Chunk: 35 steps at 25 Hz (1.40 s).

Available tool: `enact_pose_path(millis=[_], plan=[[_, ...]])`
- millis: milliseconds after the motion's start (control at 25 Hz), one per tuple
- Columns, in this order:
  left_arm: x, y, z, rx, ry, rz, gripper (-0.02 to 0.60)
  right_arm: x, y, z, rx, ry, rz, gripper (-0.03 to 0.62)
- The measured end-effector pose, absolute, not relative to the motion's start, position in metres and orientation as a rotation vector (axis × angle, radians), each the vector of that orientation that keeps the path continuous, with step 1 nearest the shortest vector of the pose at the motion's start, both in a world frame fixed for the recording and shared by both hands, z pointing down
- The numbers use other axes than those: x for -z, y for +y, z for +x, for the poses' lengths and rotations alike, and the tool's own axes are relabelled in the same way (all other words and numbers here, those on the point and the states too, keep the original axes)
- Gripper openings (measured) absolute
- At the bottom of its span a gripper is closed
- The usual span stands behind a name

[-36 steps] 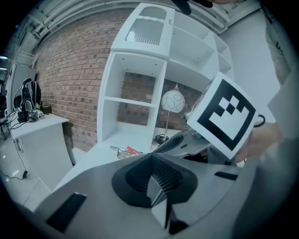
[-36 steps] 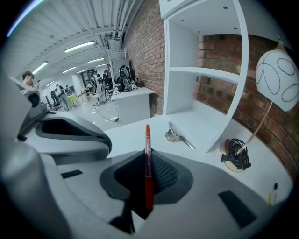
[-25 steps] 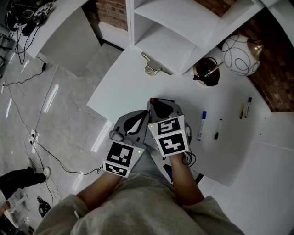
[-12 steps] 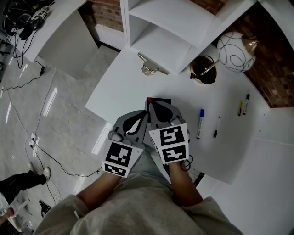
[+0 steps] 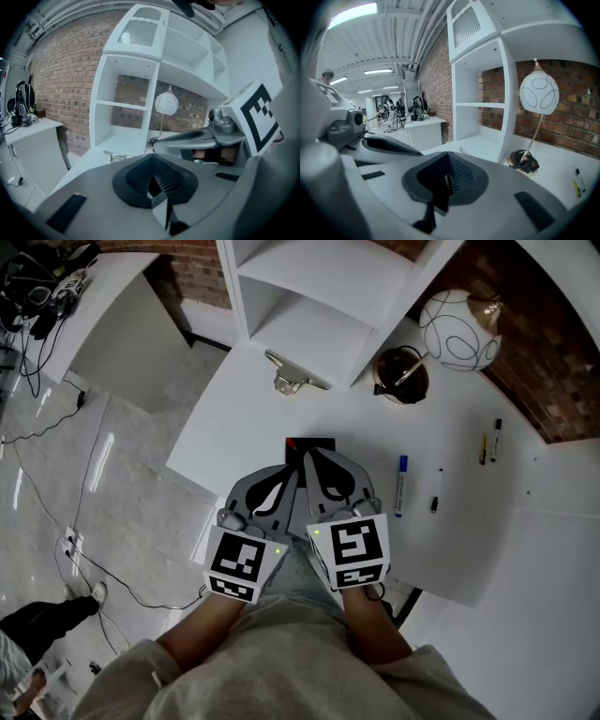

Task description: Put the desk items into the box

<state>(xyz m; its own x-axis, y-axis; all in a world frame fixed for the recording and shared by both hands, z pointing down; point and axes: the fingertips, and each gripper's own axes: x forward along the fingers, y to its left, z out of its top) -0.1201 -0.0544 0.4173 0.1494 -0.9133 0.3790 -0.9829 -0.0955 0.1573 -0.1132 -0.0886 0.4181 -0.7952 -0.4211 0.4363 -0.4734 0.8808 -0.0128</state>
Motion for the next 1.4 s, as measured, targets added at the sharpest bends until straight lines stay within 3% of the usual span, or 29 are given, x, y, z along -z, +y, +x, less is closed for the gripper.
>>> enact_pose_path(millis=[1400], plan=[[-0.413, -0.107, 0.013, -0.316, -1.517, 2.347, 0.006, -0.415, -0.147, 0.056, -0.243, -2.486, 1.162, 0.017]])
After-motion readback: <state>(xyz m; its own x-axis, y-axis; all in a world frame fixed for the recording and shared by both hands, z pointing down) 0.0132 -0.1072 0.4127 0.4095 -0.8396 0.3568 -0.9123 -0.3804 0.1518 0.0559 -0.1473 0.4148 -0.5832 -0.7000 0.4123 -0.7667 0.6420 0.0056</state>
